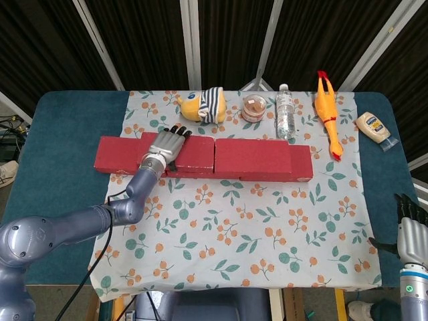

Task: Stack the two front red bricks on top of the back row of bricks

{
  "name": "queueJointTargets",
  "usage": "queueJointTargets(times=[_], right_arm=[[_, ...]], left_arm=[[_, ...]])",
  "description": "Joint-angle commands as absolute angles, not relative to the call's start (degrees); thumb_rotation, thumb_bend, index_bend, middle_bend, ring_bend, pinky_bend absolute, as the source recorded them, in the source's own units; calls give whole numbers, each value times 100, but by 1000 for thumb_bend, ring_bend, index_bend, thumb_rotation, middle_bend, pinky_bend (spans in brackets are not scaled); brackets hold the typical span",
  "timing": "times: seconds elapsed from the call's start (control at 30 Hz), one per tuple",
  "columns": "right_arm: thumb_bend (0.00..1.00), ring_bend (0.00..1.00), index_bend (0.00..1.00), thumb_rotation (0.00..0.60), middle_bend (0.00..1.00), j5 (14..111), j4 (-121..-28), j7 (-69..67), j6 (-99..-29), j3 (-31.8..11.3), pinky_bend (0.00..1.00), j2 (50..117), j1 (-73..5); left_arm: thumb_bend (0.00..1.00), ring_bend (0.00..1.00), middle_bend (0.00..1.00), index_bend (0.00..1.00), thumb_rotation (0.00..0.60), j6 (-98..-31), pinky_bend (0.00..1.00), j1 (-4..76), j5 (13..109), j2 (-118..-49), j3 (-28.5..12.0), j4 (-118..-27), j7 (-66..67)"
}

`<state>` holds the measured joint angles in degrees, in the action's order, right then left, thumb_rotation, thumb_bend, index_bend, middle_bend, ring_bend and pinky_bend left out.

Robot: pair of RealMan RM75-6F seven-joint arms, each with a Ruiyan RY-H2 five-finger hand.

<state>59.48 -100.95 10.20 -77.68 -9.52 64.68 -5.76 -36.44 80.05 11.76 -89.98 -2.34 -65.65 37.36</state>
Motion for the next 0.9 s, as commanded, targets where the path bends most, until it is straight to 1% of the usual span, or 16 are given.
queueJointTargets(times=[0.03, 0.17, 0.33, 0.5, 0.67, 0.8, 0.9], right_arm=[[106, 0, 0, 600, 0, 5944, -10103, 1023, -7770, -952, 0, 6461, -573], [106, 0, 0, 600, 0, 5919, -10110, 1045, -7763, -950, 0, 6457, -576], [106, 0, 0, 600, 0, 5888, -10122, 1081, -7782, -962, 0, 6456, -578], [107, 0, 0, 600, 0, 5861, -10123, 1145, -7777, -954, 0, 6478, -592], [105, 0, 0, 600, 0, 5837, -10130, 1190, -7775, -953, 0, 6496, -604], [107, 0, 0, 600, 0, 5838, -10162, 1201, -7808, -953, 0, 6490, -594], [107, 0, 0, 600, 0, 5838, -10170, 1218, -7826, -955, 0, 6500, -594]], left_arm=[[0, 0, 0, 32, 600, -3680, 135, 8025, 1130, -8970, -232, -6613, 3773], [0, 0, 0, 25, 600, -3723, 124, 8054, 1081, -8899, -234, -6732, 3826], [0, 0, 0, 6, 600, -3892, 116, 8164, 976, -8652, -176, -7108, 4038], [0, 0, 0, 0, 600, -4300, 116, 8254, 811, -8116, -233, -7834, 4178], [0, 0, 0, 0, 600, -4509, 109, 8145, 818, -7384, -358, -8701, 4022], [0, 0, 9, 0, 600, -4660, 108, 7754, 1249, -6672, -447, -9422, 3579], [0, 0, 38, 1, 600, -4904, 109, 7319, 1755, -6368, -412, -9691, 3188]])
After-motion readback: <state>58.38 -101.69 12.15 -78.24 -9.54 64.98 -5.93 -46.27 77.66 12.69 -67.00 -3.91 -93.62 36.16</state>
